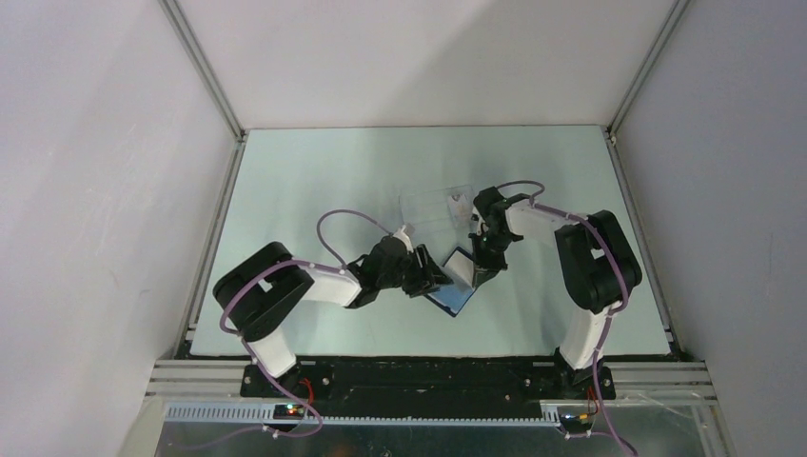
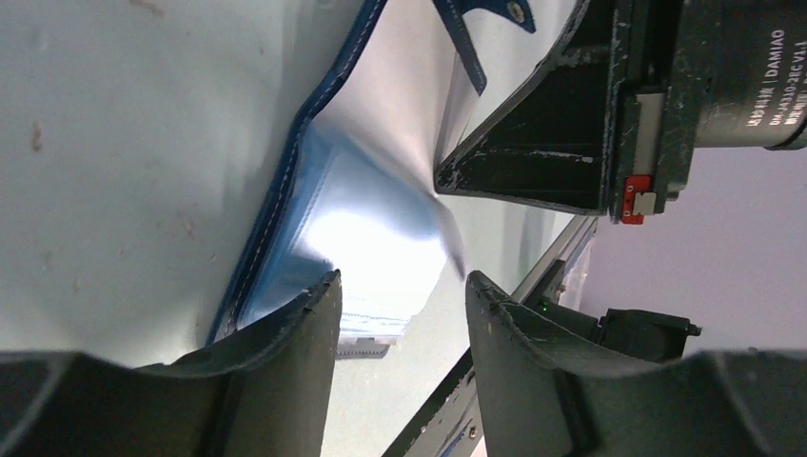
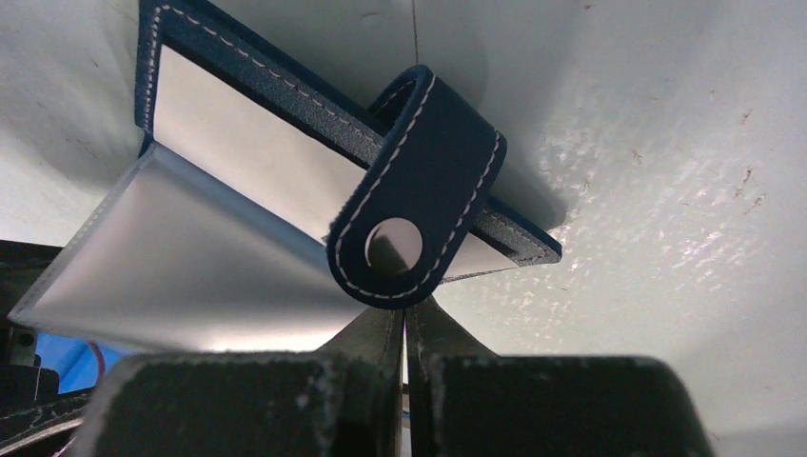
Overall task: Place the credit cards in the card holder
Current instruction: Open the card holder at the center of the board.
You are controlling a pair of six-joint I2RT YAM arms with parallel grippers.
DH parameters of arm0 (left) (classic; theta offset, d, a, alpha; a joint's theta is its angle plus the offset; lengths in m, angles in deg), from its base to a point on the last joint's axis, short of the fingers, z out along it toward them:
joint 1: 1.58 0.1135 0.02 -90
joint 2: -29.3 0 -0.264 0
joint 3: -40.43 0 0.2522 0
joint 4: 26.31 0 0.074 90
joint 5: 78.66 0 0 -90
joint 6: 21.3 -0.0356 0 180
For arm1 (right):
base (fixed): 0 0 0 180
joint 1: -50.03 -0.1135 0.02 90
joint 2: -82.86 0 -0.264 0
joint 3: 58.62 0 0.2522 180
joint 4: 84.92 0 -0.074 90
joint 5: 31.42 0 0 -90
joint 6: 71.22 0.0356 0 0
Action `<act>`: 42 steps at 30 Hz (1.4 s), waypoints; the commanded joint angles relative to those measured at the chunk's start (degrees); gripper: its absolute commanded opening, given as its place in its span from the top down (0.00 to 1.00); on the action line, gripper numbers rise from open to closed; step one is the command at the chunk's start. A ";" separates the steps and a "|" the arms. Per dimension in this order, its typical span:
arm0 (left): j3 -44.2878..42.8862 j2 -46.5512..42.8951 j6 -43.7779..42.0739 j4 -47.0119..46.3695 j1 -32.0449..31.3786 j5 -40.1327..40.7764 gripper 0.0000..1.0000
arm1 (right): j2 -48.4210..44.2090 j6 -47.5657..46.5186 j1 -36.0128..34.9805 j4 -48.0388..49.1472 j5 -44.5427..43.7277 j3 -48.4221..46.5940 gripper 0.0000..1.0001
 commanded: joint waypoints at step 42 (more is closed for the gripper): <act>-13.66 16.99 6.97 -7.52 1.53 -2.11 0.35 | -3.45 -1.45 4.11 1.43 6.83 -0.14 0.95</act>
